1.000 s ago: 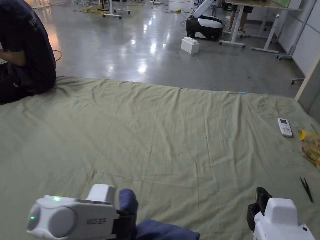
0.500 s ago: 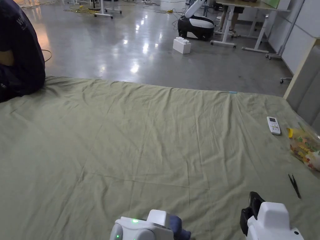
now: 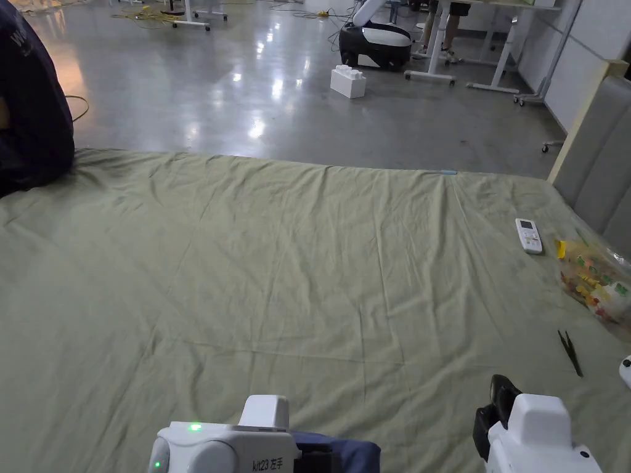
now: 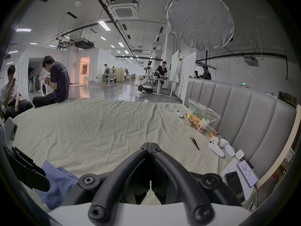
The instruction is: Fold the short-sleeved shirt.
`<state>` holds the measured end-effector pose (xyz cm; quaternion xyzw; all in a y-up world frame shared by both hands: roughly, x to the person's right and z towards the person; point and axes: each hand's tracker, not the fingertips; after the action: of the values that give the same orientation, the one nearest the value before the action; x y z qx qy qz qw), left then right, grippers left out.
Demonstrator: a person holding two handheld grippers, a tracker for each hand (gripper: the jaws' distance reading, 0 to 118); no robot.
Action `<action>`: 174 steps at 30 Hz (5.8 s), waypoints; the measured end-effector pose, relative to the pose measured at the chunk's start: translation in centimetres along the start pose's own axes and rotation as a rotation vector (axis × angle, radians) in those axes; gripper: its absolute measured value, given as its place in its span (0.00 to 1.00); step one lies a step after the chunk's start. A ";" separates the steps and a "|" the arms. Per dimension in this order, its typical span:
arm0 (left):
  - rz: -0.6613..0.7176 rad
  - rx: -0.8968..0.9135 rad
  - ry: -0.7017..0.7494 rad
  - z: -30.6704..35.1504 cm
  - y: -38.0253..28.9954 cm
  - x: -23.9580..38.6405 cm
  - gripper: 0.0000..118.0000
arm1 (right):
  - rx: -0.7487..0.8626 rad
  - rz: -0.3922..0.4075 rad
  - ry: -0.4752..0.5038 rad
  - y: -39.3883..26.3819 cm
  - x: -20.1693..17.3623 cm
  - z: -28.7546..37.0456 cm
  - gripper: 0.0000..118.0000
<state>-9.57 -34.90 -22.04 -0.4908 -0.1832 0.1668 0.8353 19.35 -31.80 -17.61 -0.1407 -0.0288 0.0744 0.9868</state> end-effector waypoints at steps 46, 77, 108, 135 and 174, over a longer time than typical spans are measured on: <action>-0.256 0.988 0.599 13.5 4.7 -4.5 0.07 | 0.263 -0.039 -0.016 8.1 -2.8 -0.6 0.00; -0.155 0.560 0.457 9.1 -2.6 -12.2 0.07 | -0.226 0.154 0.258 -9.4 -14.6 0.3 0.00; 0.269 -0.056 -0.444 -7.6 -1.5 -18.5 0.57 | -0.296 0.136 0.232 -11.0 -13.2 -0.9 0.00; 0.311 0.074 -0.406 6.6 1.4 -27.6 0.22 | -0.147 0.048 0.225 -2.9 -10.2 -2.3 0.00; -0.052 -0.090 0.979 24.7 9.2 -45.4 0.51 | 0.086 0.023 0.080 7.9 -3.5 -4.1 0.00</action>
<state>-61.93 -32.71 -25.46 -0.5424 0.2116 -0.1124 0.8052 15.10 -26.00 -23.92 -0.1014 0.0158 0.0812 0.9914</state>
